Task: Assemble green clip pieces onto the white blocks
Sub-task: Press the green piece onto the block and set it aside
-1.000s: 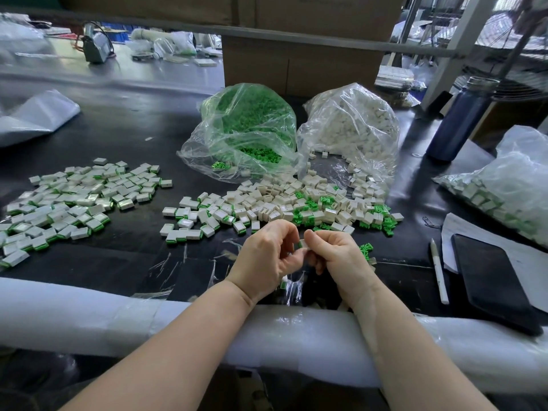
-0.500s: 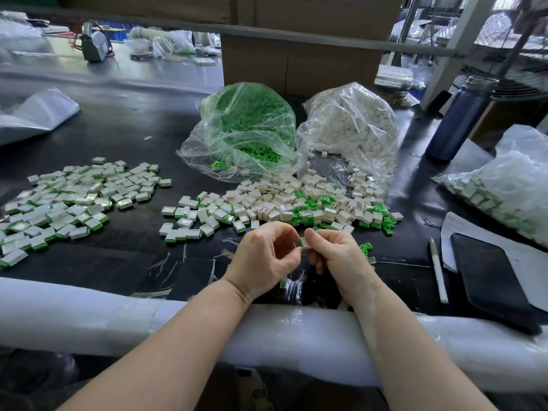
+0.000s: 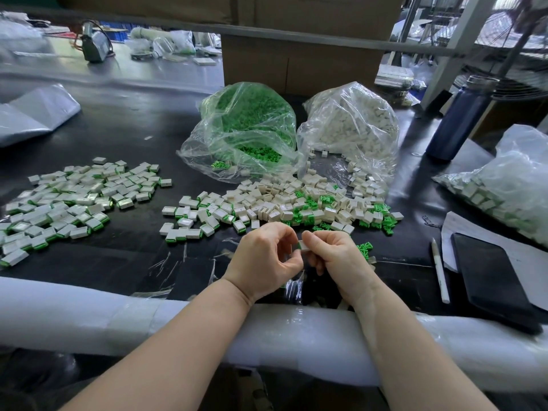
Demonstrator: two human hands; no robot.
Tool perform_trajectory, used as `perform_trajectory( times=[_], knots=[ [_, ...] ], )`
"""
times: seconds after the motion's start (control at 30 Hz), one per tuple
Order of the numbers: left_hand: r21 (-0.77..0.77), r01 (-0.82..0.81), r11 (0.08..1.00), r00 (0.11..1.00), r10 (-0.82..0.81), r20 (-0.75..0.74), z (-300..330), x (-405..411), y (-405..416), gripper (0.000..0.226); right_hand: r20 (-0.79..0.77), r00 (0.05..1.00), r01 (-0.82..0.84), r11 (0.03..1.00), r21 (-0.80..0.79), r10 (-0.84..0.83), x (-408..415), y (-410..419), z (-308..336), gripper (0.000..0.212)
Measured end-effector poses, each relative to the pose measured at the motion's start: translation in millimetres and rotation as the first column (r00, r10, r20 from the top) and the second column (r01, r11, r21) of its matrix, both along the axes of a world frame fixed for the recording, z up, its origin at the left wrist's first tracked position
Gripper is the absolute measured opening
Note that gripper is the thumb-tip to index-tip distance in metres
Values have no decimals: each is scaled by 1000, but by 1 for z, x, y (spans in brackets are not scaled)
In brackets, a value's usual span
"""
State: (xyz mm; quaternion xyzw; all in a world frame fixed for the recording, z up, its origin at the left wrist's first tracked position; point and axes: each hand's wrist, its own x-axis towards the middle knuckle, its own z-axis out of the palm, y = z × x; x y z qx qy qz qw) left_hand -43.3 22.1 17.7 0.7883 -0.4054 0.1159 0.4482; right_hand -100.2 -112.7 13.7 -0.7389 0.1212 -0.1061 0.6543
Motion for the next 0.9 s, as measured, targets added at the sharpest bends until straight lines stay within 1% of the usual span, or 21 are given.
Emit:
perform_trajectory(
  times=[0.23,0.43,0.73,0.9],
  knots=[
    [55,8,998,996,-13,90,2,-2,0,10,-11,999,-34,999,-15,34,-3,-1,2,34],
    [47,-15,999,991,9,130,4,-3,0,7,-13,998,-56,998,-5,56,-4,2,5,36],
    [25,-6,1000,988,2,153,2,-1,1,7,-22,996,-88,996,24,88,-5,3,7,35],
    [15,-5,1000,991,3,137,-1,1,0,7,-5,999,-44,999,-2,44,-4,3,5,34]
  ],
)
